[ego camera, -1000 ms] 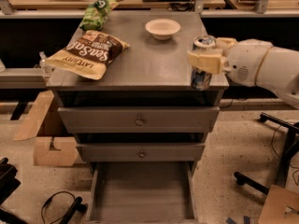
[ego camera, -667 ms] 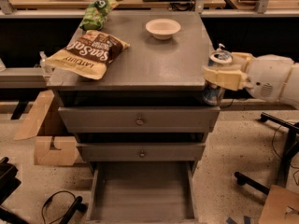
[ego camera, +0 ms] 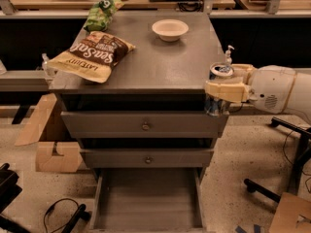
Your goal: Place redbull can into bottom drawer
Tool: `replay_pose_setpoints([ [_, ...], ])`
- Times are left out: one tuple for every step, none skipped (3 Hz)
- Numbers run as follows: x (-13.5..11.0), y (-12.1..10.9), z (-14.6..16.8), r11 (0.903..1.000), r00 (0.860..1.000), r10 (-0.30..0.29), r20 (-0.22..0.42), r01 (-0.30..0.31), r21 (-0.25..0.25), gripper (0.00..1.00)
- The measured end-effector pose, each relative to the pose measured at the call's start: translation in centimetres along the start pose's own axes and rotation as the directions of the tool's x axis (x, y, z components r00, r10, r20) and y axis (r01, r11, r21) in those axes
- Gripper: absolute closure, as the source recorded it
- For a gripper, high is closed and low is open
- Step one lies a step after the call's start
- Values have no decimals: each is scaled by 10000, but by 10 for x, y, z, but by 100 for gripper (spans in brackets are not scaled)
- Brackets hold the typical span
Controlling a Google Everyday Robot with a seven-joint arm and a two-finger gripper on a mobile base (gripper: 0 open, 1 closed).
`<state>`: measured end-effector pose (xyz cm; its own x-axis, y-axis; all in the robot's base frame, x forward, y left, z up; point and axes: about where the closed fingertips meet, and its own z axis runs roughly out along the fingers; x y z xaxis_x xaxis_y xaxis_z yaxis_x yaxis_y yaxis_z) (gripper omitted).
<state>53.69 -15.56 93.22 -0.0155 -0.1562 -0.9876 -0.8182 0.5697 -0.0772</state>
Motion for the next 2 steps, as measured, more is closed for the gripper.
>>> replay_pose_setpoints([
  [30, 14, 9, 9997, 9999, 69, -88, -70, -224, 100],
  [156, 70, 41, 9883, 9999, -126, -90, 110, -1519, 100],
])
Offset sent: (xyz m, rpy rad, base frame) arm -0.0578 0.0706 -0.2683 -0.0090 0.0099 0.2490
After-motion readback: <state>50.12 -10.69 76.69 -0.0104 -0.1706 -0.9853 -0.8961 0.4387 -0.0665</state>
